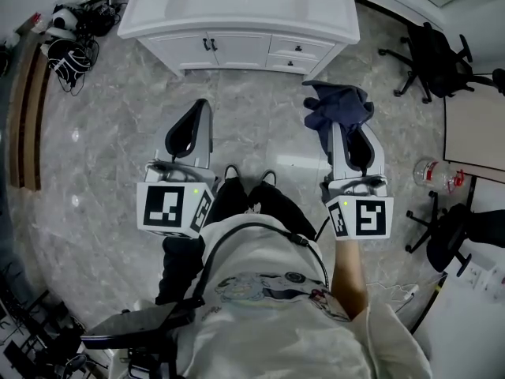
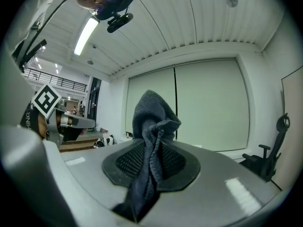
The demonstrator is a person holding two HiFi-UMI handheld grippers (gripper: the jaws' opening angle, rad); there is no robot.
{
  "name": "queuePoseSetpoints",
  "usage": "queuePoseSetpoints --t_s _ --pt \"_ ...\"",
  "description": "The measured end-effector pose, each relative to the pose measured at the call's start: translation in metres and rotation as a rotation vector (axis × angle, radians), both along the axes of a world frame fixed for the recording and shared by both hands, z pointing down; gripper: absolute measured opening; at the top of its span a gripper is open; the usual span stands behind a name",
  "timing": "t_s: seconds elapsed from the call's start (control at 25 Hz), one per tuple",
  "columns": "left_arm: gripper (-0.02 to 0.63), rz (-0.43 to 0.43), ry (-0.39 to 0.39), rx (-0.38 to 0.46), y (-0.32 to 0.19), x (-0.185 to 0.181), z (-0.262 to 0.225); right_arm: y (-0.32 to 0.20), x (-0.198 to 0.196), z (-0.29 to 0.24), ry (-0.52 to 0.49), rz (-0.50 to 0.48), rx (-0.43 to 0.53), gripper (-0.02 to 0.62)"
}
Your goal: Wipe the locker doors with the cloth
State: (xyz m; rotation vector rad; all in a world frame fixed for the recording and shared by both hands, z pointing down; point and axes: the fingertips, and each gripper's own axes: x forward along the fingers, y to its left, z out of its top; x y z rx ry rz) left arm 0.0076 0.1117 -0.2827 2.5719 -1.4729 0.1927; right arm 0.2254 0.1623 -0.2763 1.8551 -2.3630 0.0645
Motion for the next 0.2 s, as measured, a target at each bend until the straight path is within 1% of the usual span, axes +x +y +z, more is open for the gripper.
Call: queuePoseSetpoints --t_s 0.2 --pt "0.002 0.000 0.016 0.004 -0.0013 -0.0006 -0.0030 -0.0023 -0.0015 -0.0003 0.002 -0.004 -0.002 0.083"
